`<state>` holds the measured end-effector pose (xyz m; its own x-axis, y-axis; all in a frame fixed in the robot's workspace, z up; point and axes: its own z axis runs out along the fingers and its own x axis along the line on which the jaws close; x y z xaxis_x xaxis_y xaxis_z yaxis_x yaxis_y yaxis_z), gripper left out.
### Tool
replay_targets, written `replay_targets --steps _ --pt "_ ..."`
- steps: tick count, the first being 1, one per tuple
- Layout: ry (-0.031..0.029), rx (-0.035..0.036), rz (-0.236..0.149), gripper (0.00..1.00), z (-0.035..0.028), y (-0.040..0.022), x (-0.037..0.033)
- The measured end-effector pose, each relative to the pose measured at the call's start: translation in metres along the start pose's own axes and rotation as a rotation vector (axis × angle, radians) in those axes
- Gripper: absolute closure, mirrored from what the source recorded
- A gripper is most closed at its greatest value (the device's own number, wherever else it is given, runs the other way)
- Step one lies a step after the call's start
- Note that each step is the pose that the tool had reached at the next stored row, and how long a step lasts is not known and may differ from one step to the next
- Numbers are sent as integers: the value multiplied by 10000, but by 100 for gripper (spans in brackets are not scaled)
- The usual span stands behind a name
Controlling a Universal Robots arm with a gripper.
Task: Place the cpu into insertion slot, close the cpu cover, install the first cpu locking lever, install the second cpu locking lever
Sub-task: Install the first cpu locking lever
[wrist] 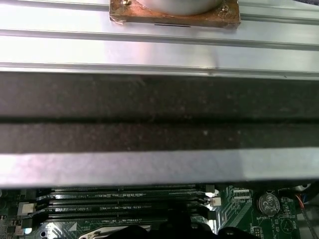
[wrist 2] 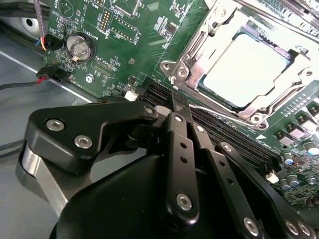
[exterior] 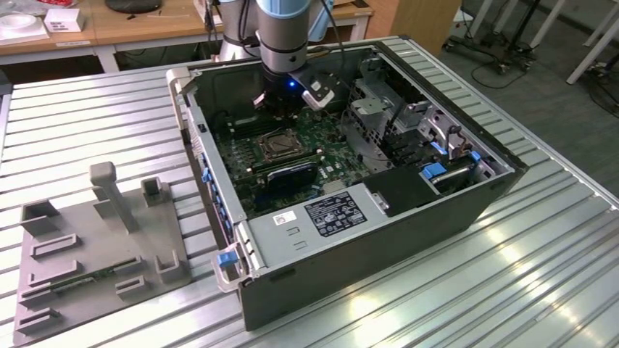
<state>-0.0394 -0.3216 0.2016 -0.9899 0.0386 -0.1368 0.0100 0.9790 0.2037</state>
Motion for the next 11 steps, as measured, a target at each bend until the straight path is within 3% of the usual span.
replay_targets --steps 11 --pt "0 17 -1 89 2 5 4"
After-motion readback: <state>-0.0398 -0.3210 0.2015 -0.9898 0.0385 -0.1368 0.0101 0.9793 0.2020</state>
